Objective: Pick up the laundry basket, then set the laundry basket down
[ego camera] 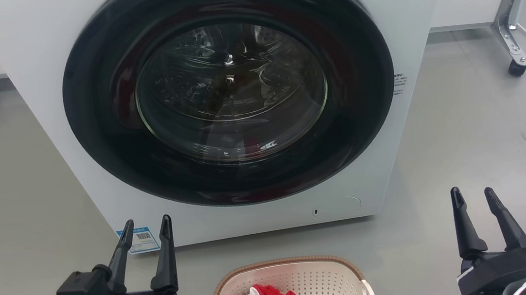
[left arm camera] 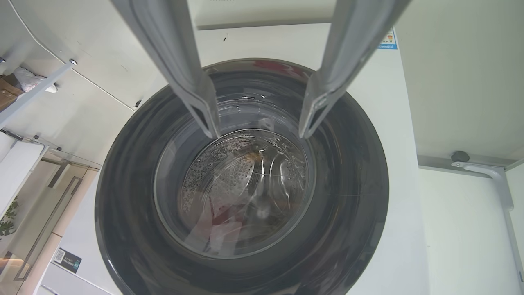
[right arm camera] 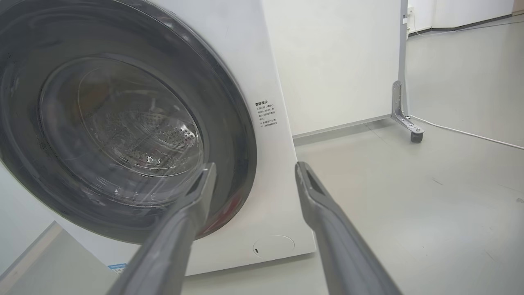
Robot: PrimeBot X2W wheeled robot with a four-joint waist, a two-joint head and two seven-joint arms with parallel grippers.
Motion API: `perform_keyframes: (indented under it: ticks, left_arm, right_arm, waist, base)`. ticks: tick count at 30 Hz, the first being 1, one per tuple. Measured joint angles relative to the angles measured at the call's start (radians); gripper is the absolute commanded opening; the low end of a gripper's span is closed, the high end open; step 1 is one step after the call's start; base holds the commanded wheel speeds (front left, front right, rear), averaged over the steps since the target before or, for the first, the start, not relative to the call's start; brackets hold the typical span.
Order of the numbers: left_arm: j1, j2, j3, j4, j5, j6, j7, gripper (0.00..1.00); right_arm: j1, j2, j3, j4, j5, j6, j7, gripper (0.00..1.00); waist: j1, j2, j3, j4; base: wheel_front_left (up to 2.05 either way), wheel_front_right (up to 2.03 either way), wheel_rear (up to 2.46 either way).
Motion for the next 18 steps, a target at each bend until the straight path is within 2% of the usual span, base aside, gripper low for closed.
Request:
perform_keyframes:
  ticks: [18]
  left_arm:
    - [0.003, -0.004, -0.020, 0.009, 0.145, 0.049, -0.008, 1.00]
  right_arm:
    - [0.008, -0.004, 0.038, 0.012, -0.177, -0.036, -0.064, 1.00]
  waist:
    - [0.0000, 0.0000, -0.002, 0.008]
  base:
    - [0.00, 0.00, 0.00]
